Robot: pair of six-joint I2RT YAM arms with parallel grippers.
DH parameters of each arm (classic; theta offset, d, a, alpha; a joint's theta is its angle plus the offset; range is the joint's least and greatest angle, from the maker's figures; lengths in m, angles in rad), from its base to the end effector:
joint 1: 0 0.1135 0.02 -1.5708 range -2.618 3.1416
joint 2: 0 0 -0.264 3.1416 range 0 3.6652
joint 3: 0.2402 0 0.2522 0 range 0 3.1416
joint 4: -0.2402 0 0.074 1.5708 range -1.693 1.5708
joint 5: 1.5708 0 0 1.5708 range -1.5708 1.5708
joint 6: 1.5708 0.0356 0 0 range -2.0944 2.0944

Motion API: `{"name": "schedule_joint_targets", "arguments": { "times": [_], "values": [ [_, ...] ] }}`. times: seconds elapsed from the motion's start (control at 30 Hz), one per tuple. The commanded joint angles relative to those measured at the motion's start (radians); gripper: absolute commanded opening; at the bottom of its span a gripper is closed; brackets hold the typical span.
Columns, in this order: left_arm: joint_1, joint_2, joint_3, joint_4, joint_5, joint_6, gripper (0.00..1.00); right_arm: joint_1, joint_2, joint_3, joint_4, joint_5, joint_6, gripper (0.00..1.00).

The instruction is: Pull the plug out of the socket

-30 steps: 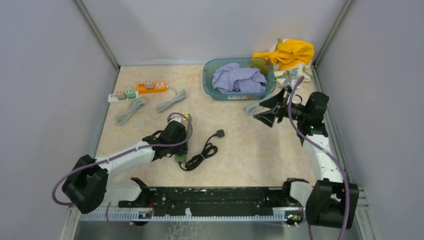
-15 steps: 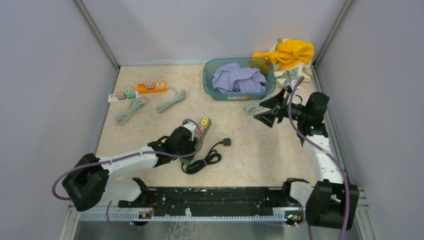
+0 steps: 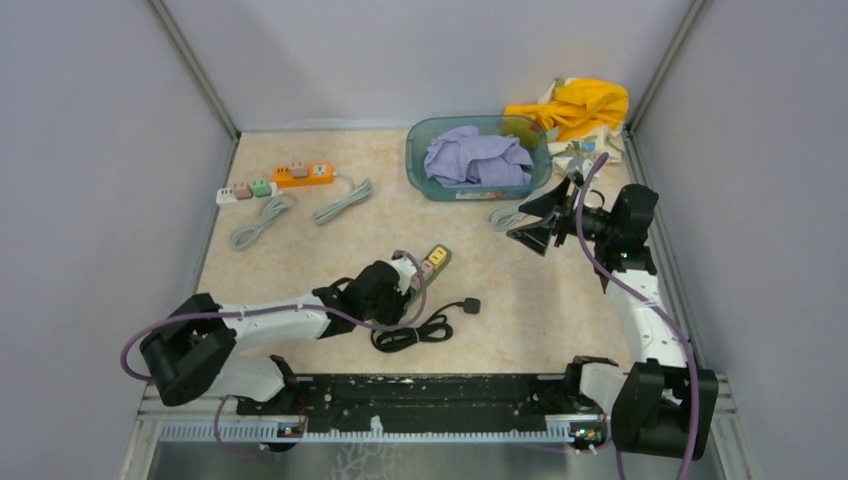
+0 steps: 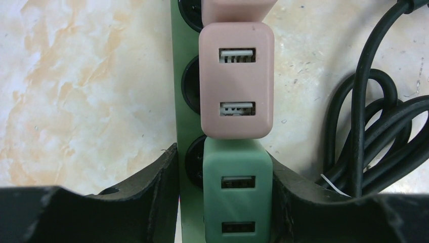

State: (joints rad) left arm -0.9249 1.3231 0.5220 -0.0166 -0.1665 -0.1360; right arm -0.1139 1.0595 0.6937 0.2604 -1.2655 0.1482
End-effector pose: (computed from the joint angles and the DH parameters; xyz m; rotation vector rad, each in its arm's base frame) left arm 0.1512 -0.1909 0.1557 0.8473 2.2410 -0.3067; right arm 0.2277 0.0081 0.3032 -0.7486 1.5410 1.0706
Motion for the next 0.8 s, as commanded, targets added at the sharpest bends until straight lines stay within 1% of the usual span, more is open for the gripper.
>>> {"name": "schedule_joint_targets", "arguments": {
  "times": [0.0, 0.17, 0.33, 0.53, 0.63, 0.73, 0.77],
  "values": [
    [-0.040, 0.033, 0.050, 0.115, 0.048, 0.089, 0.12, 0.006, -0.024, 0.040, 0.020, -0.003, -0.026, 0.79],
    [-0.060, 0.086, 0.075, 0.150, 0.070, 0.144, 0.13, 0.007, -0.024, 0.040, 0.018, -0.004, -0.028, 0.80],
    [-0.068, 0.141, 0.092, 0.220, 0.094, 0.215, 0.13, 0.006, -0.025, 0.041, 0.016, -0.003, -0.029, 0.80],
    [-0.069, 0.225, 0.160, 0.229, 0.136, 0.305, 0.16, 0.008, -0.024, 0.041, 0.016, -0.003, -0.030, 0.80],
    [-0.068, 0.262, 0.204, 0.211, 0.164, 0.342, 0.22, 0.006, -0.024, 0.041, 0.015, -0.004, -0.030, 0.80],
    [-0.063, 0.297, 0.242, 0.191, 0.215, 0.376, 0.32, 0.006, -0.025, 0.041, 0.013, -0.004, -0.033, 0.80],
    [-0.058, 0.307, 0.255, 0.181, 0.240, 0.380, 0.37, 0.007, -0.025, 0.042, 0.013, -0.004, -0.033, 0.80]
  ]
}}
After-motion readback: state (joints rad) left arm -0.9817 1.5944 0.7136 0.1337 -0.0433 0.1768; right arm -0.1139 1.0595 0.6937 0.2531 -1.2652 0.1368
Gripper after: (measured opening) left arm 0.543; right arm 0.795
